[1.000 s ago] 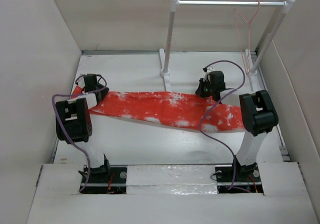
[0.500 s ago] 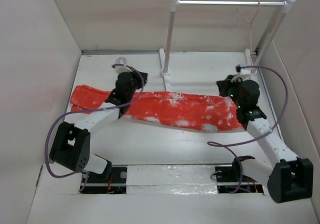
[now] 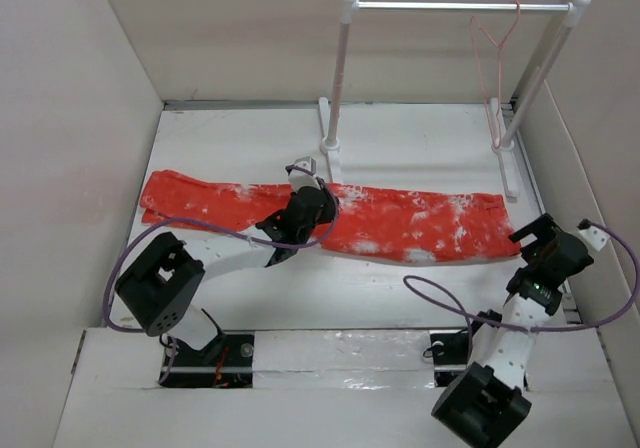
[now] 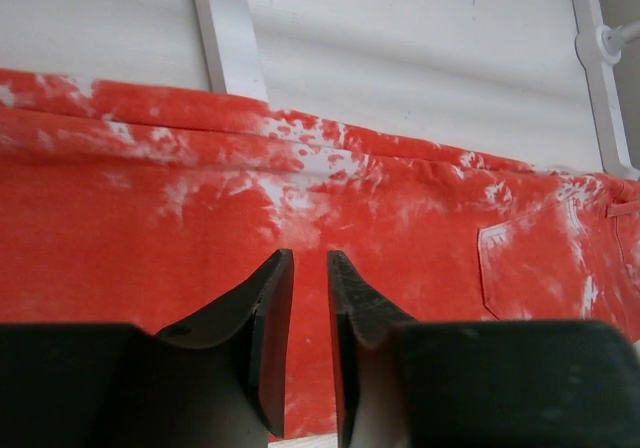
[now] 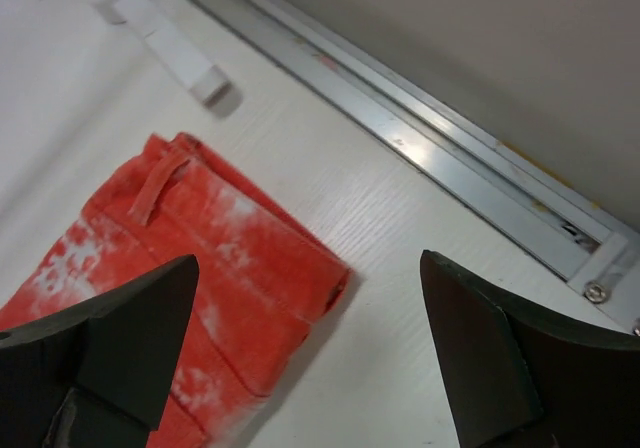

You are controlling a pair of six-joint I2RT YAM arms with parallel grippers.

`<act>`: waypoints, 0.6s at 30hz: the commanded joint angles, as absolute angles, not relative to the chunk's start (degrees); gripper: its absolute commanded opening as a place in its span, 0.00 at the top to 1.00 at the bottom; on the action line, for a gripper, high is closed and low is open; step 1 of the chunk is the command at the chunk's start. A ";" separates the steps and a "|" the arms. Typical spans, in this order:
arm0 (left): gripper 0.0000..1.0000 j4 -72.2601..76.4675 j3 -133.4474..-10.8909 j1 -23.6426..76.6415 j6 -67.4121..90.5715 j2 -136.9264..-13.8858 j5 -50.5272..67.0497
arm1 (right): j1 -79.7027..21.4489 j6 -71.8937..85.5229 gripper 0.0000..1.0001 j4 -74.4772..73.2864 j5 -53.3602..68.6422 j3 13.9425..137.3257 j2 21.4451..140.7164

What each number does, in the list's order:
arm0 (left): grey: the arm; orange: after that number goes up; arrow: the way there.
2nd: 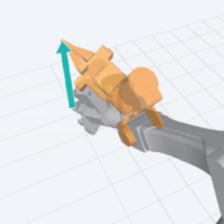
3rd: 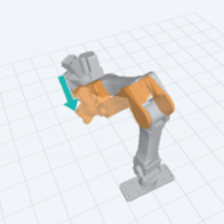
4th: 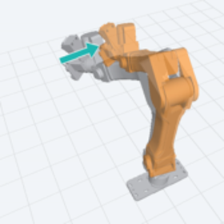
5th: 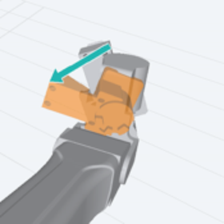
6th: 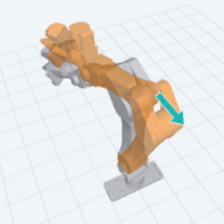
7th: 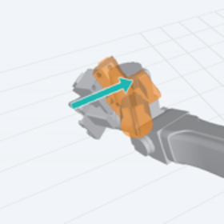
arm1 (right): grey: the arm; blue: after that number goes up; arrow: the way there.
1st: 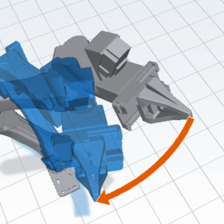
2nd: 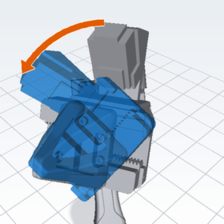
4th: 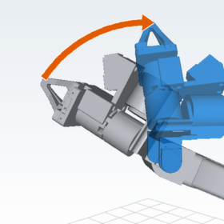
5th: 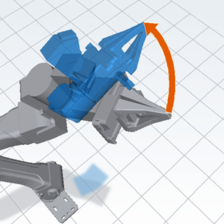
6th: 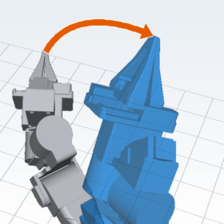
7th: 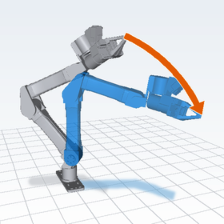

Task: Place the trousers on the hanger
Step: Fold the trousers at the center of the board.

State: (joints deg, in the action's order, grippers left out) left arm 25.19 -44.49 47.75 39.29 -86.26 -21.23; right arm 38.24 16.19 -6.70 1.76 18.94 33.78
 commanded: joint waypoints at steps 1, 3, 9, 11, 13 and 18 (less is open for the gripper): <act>0.79 29.88 -42.02 45.36 38.49 -82.88 -18.22 | 42.18 19.33 0.01 -5.90 4.99 17.85 39.51; 0.78 30.93 -40.44 44.21 39.11 -83.32 -15.83 | 45.17 20.82 0.01 -3.70 10.09 17.75 44.45; 0.77 35.51 -36.39 43.07 39.02 -81.74 -10.46 | 46.32 24.50 0.01 8.59 21.52 15.83 59.40; 0.77 35.51 -36.65 43.07 38.50 -81.83 -9.93 | 45.01 26.36 0.02 13.15 23.63 15.21 62.13; 0.77 34.98 -37.09 43.07 38.50 -82.70 -9.76 | 43.42 29.00 0.04 15.98 24.60 14.51 65.47; 0.78 34.54 -37.35 42.02 39.29 -85.51 -9.05 | 40.61 35.14 0.09 24.07 24.87 13.80 71.00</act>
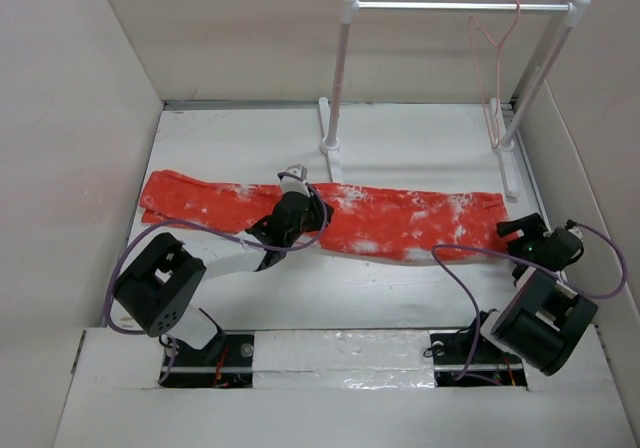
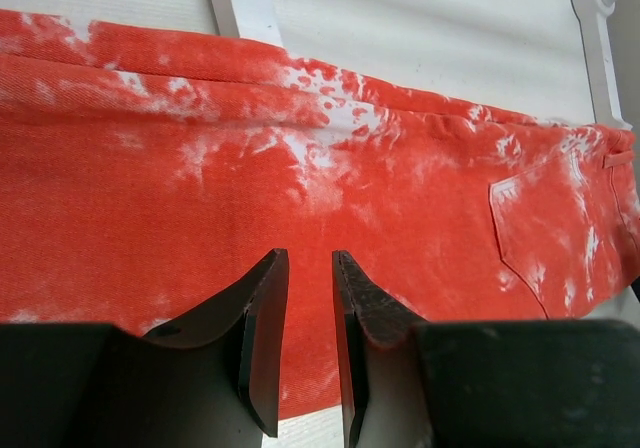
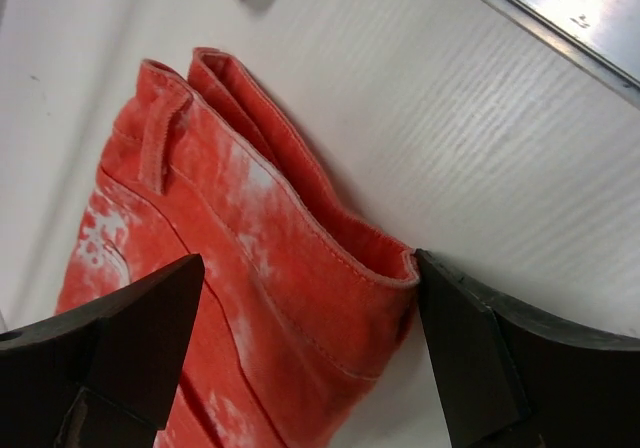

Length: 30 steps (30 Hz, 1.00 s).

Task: Place the trousers on the hanger
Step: Fold the trousers at the center of the board.

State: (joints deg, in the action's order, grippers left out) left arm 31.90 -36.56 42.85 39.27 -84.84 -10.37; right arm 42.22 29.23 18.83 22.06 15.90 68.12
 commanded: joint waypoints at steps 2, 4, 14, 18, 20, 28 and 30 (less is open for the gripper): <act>0.78 34.28 -37.35 41.49 39.55 -85.96 -8.79 | 39.55 37.08 0.17 28.45 25.40 13.28 74.34; 0.81 34.02 -37.27 41.48 39.38 -85.78 -9.22 | 38.67 38.76 0.30 31.45 25.66 12.75 76.46; 1.00 34.89 -34.89 41.48 38.41 -87.10 -9.32 | 27.27 30.69 1.00 14.46 18.05 17.21 50.54; 1.00 34.80 -33.66 42.71 39.20 -87.63 -10.54 | 17.77 24.10 1.00 3.71 9.07 23.98 32.98; 1.00 35.07 -33.05 44.29 39.72 -87.97 -11.51 | 13.55 22.24 1.00 0.28 7.91 28.62 30.15; 1.00 37.18 -33.40 53.60 43.15 -93.68 -13.52 | -0.69 15.74 1.00 -2.98 1.68 41.99 34.27; 1.00 37.44 -34.01 54.75 43.94 -96.14 -13.71 | -4.37 13.90 1.00 -3.60 -1.73 47.95 35.42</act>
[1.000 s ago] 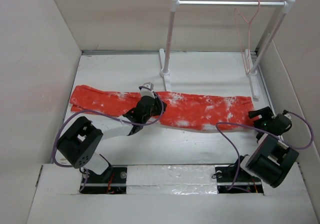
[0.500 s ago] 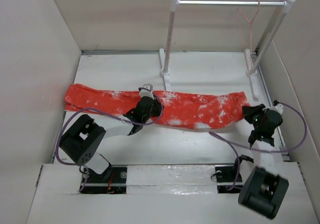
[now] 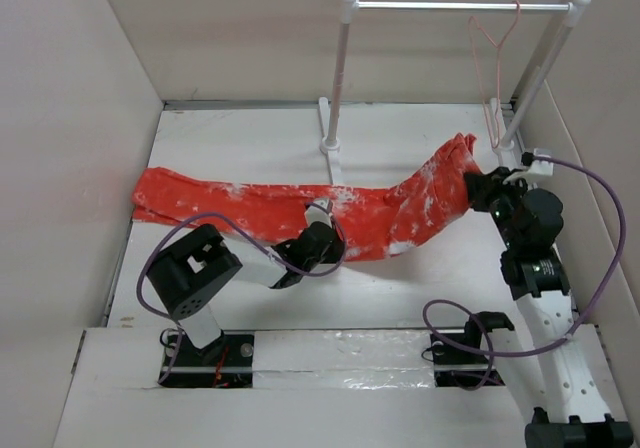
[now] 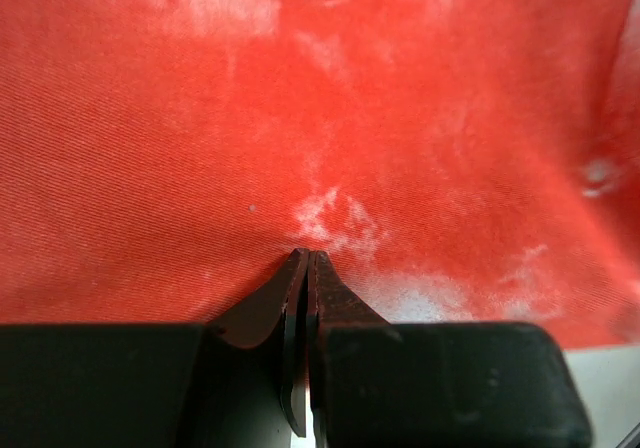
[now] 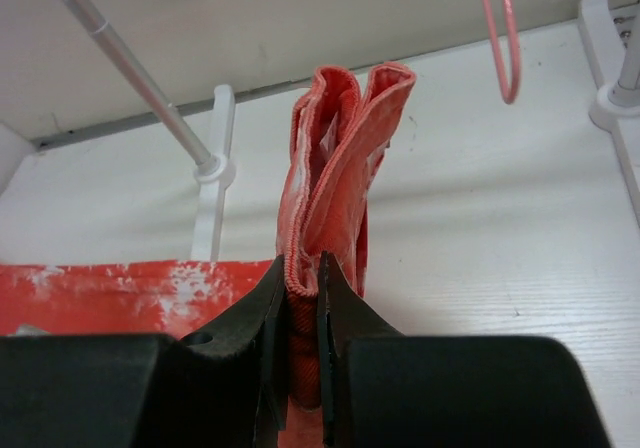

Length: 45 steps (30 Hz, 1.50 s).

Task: Place the trousers on the hanger
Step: Fold the trousers at the center of the board.

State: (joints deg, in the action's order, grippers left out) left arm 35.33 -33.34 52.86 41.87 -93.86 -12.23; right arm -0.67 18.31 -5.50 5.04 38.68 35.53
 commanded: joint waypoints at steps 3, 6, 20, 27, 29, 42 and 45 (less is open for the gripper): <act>1.00 38.84 -34.98 56.77 45.00 -98.60 -13.27 | -7.20 11.09 1.00 -5.79 -4.21 54.47 38.04; 1.00 39.81 -37.34 60.02 45.44 -100.97 -13.01 | -7.21 9.24 1.00 -6.85 -5.53 61.07 40.16; 1.00 40.43 -39.47 63.64 43.68 -98.17 -13.53 | -7.73 5.54 1.00 -9.32 -1.15 73.74 46.40; 1.00 45.08 -43.93 64.34 44.65 -106.60 -7.48 | -8.60 6.50 1.00 -8.26 3.08 75.58 48.95; 1.00 45.44 -45.26 65.65 43.78 -106.96 -6.77 | -10.54 5.54 1.00 -8.70 2.03 76.72 49.57; 1.00 45.44 -42.56 67.41 42.63 -102.07 -2.29 | -17.31 -1.48 1.00 -15.90 -12.99 88.15 49.49; 1.00 45.70 -36.94 68.02 42.10 -94.52 -1.23 | -16.79 -2.55 1.00 -16.79 -13.36 87.98 49.05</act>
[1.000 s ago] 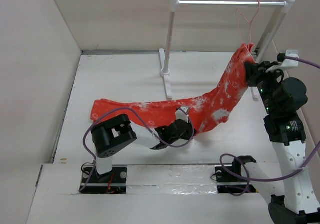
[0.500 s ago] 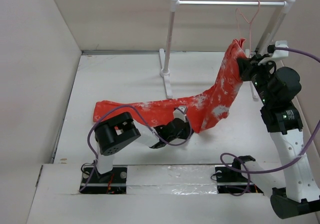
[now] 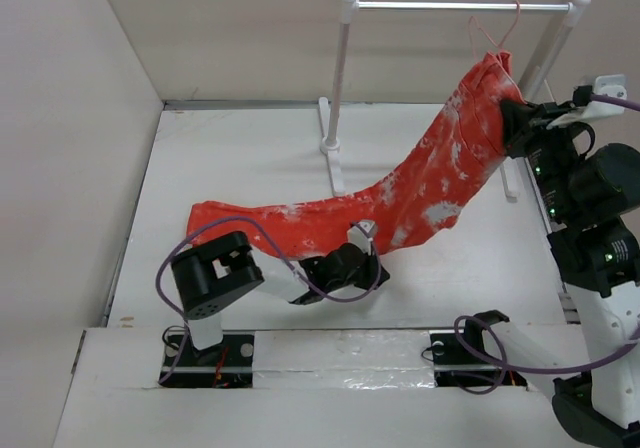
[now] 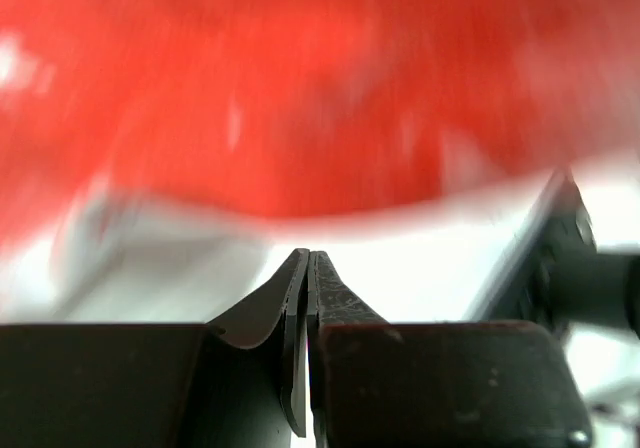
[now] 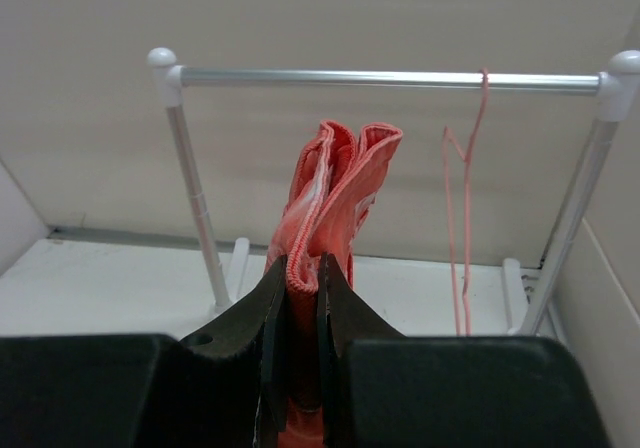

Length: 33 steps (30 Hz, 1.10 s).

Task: Place the trousers on the hanger
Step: Fold the trousers at the center of the board.

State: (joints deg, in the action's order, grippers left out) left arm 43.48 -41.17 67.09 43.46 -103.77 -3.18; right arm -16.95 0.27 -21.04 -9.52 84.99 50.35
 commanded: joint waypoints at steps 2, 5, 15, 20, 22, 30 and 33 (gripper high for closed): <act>1.00 43.70 -34.90 68.03 41.75 -90.63 -2.02 | -15.30 -2.46 1.00 -16.79 -12.40 86.93 48.96; 1.00 40.09 -33.14 68.55 41.05 -83.34 -4.38 | -14.68 -2.11 1.00 -16.61 -10.90 85.52 48.61; 1.00 39.71 -40.23 62.14 40.52 -91.46 -4.93 | -13.01 -2.29 1.00 -18.02 -11.34 83.24 46.23; 1.00 41.31 -46.92 62.14 40.61 -102.20 -4.75 | -13.01 -1.85 1.00 -17.93 -10.55 82.36 45.62; 1.00 40.69 -50.18 62.14 41.04 -107.30 -4.66 | -13.01 -1.85 1.00 -18.10 -10.37 82.27 45.53; 1.00 40.35 -59.30 68.54 40.34 -118.20 2.17 | -13.01 -2.28 1.00 -20.29 -8.01 83.93 44.38; 1.00 41.22 -60.82 69.60 40.78 -119.88 4.48 | -14.06 -1.85 1.00 -20.83 -4.67 84.55 45.43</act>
